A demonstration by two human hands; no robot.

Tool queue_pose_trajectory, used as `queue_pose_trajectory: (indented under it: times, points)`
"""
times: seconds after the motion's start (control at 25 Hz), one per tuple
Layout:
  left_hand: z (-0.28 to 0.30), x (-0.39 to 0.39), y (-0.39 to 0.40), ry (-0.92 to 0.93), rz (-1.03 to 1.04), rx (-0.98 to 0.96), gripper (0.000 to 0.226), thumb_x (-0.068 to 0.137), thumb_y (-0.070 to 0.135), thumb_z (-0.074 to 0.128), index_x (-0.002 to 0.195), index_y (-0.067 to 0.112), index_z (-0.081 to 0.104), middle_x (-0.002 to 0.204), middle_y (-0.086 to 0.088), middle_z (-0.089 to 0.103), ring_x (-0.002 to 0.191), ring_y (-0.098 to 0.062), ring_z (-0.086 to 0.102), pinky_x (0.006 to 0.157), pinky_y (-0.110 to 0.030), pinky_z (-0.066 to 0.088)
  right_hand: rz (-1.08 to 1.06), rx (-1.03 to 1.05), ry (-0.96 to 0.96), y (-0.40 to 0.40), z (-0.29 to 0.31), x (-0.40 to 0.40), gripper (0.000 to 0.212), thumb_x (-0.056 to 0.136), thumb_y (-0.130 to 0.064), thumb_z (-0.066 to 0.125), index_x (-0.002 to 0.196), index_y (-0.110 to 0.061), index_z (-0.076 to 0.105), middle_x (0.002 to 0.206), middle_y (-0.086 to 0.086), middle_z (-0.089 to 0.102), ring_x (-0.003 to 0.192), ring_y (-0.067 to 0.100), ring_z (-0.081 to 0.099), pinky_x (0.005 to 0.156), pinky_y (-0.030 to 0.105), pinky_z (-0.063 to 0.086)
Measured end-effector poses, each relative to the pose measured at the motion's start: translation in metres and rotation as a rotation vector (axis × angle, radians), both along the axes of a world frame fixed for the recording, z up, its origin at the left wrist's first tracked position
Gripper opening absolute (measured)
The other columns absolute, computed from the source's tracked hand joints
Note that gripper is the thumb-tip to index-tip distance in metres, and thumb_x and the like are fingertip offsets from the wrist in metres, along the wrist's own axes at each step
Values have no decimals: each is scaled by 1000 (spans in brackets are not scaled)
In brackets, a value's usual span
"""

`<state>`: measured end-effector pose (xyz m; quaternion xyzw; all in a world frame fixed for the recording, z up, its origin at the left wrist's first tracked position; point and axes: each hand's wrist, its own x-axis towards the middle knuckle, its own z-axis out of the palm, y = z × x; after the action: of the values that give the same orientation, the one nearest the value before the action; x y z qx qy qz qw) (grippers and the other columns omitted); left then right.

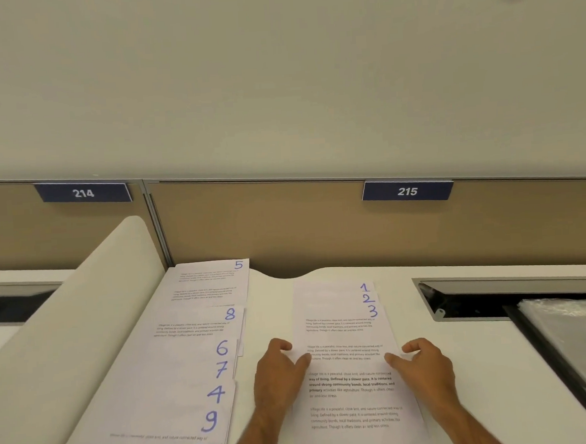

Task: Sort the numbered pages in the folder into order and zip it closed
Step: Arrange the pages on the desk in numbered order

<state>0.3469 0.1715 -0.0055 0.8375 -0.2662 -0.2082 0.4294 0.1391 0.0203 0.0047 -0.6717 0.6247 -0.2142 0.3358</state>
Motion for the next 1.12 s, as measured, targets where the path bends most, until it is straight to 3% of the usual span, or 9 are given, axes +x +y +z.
queue_pose_trajectory:
  times: [0.2, 0.36, 0.48, 0.56, 0.76, 0.88, 1.12]
  points:
    - [11, 20, 44, -177, -92, -72, 23, 85, 39, 73, 101, 35, 57, 79, 10, 64, 67, -3, 57, 68, -20, 48, 128, -144, -106, 38, 13, 37, 25, 74, -28, 86, 82, -24, 63, 68, -4, 60, 68, 18, 61, 64, 31, 49]
    - [8, 59, 92, -494, -102, -33, 26, 83, 52, 69, 102, 37, 59, 81, 19, 59, 73, -3, 55, 67, -18, 45, 360, -141, -153, 92, 13, 84, 24, 72, -25, 85, 77, -30, 63, 74, -6, 62, 68, 9, 58, 65, 25, 48]
    - [-6, 86, 129, -823, -128, 4, 40, 77, 70, 55, 88, 33, 63, 76, 21, 59, 70, -7, 56, 60, -23, 44, 547, -121, -91, 128, 8, 124, 22, 74, -33, 81, 82, -33, 61, 81, -11, 64, 75, 4, 59, 68, 19, 46]
    - [-15, 94, 150, -926, -146, 68, 46, 76, 77, 51, 83, 33, 62, 77, 20, 58, 69, -8, 55, 61, -24, 41, 657, -101, -42, 147, 5, 147, 23, 78, -36, 77, 91, -36, 58, 91, -15, 62, 83, 3, 59, 74, 17, 46]
    - [-33, 97, 171, -994, -160, 78, 51, 76, 81, 49, 80, 31, 59, 81, 15, 52, 70, -11, 52, 62, -27, 41, 828, -44, 18, 167, -2, 191, 40, 82, -32, 73, 118, -34, 55, 117, -15, 55, 109, 8, 54, 96, 22, 44]
    - [-39, 93, 171, -966, -149, 85, 51, 75, 82, 52, 86, 32, 58, 87, 14, 52, 75, -11, 51, 67, -28, 43, 852, 4, 56, 167, -3, 205, 55, 82, -32, 75, 132, -29, 51, 122, -10, 54, 117, 13, 52, 98, 23, 45]
    - [-45, 94, 171, -938, -126, 81, 52, 73, 81, 54, 86, 31, 59, 91, 12, 53, 80, -12, 52, 76, -31, 36, 822, 45, 206, 168, -2, 220, 53, 74, -47, 76, 120, -29, 57, 112, -8, 54, 111, 15, 55, 95, 29, 50]
